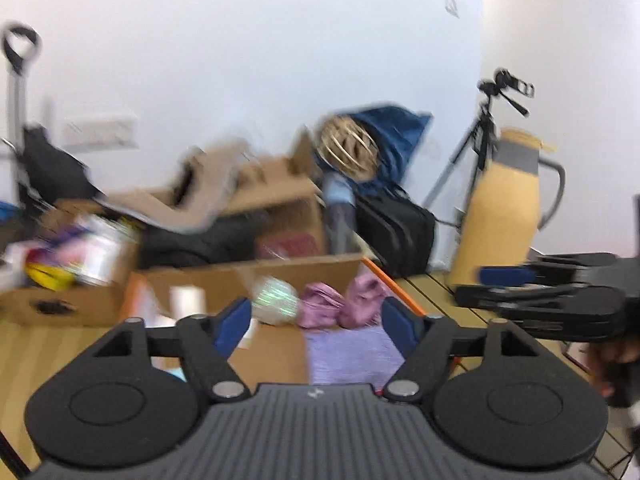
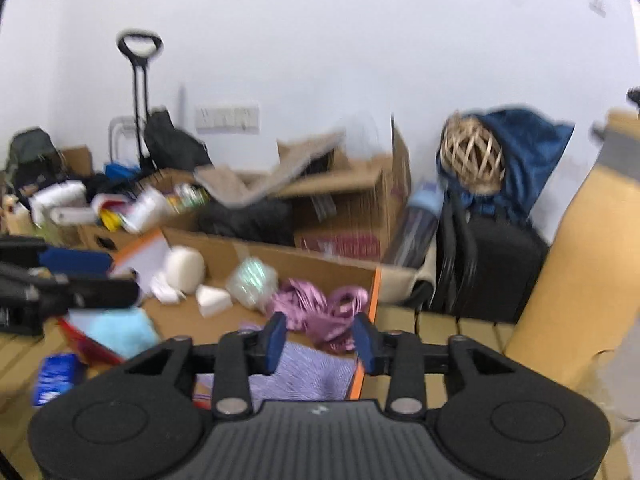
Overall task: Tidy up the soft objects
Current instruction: 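Withdraw both tools from the box back toward the pile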
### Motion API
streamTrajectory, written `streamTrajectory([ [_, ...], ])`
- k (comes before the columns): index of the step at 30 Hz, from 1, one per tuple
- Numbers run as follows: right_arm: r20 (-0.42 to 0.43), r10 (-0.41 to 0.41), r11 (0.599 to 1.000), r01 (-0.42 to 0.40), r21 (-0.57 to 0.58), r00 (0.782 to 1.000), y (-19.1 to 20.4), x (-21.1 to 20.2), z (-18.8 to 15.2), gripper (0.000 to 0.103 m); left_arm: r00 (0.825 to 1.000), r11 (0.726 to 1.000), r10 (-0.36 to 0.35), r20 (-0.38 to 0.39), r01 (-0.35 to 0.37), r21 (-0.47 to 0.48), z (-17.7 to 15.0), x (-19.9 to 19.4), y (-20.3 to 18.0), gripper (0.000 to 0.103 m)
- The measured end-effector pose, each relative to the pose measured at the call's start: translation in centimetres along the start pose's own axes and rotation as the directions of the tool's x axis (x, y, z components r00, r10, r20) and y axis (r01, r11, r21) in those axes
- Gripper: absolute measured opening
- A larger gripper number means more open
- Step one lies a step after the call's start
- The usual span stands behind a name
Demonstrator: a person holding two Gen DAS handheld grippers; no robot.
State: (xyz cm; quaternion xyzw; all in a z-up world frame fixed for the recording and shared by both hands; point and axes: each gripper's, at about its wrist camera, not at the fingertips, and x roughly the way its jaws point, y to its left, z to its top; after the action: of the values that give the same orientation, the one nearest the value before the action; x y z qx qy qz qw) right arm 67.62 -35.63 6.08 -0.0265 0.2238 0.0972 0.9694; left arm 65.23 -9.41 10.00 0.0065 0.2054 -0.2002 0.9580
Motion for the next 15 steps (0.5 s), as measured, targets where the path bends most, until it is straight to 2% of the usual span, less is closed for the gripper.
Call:
streamTrajectory([
  [2,0.037,0.015,1.0,-0.015,-0.014,0.999,0.6,-3.4,0.1,0.044,0.998,0.999,0.042,0.036,-0.043,0.016,-0.3,-3.8,0.2,0.079],
  [5,0.087,0.059,0.998,-0.056,-0.036,0.994,2.0,-8.5,-0.1,0.046,0.995,0.997,0.06,0.079,-0.063,0.046,-1.2,-9.3,0.1,0.083],
  [7,0.114,0.09,0.995,-0.084,-0.058,0.989,3.0,-11.8,-0.5,0.053,0.993,0.995,0.071,0.1,-0.078,0.07,-1.8,-12.6,-0.2,0.085],
  [9,0.13,0.099,0.993,-0.088,-0.083,0.987,4.2,-14.7,-0.9,0.054,0.988,0.992,0.099,0.115,-0.108,0.072,-2.6,-15.8,-0.4,0.087],
  [11,0.148,0.104,0.991,-0.09,-0.099,0.983,5.3,-17.6,-1.5,0.057,0.985,0.99,0.118,0.125,-0.126,0.065,-3.7,-18.7,-0.6,0.089],
  [13,0.171,0.113,0.991,-0.1,-0.084,0.979,6.3,-20.3,-2.5,0.067,0.98,0.987,0.138,0.143,-0.148,0.061,-5.3,-21.5,-0.8,0.091],
  [15,0.187,0.12,0.992,-0.111,-0.061,0.975,7.3,-22.5,-4.0,0.068,0.97,0.981,0.17,0.173,-0.184,0.063,-7.2,-24.3,-1.3,0.093],
])
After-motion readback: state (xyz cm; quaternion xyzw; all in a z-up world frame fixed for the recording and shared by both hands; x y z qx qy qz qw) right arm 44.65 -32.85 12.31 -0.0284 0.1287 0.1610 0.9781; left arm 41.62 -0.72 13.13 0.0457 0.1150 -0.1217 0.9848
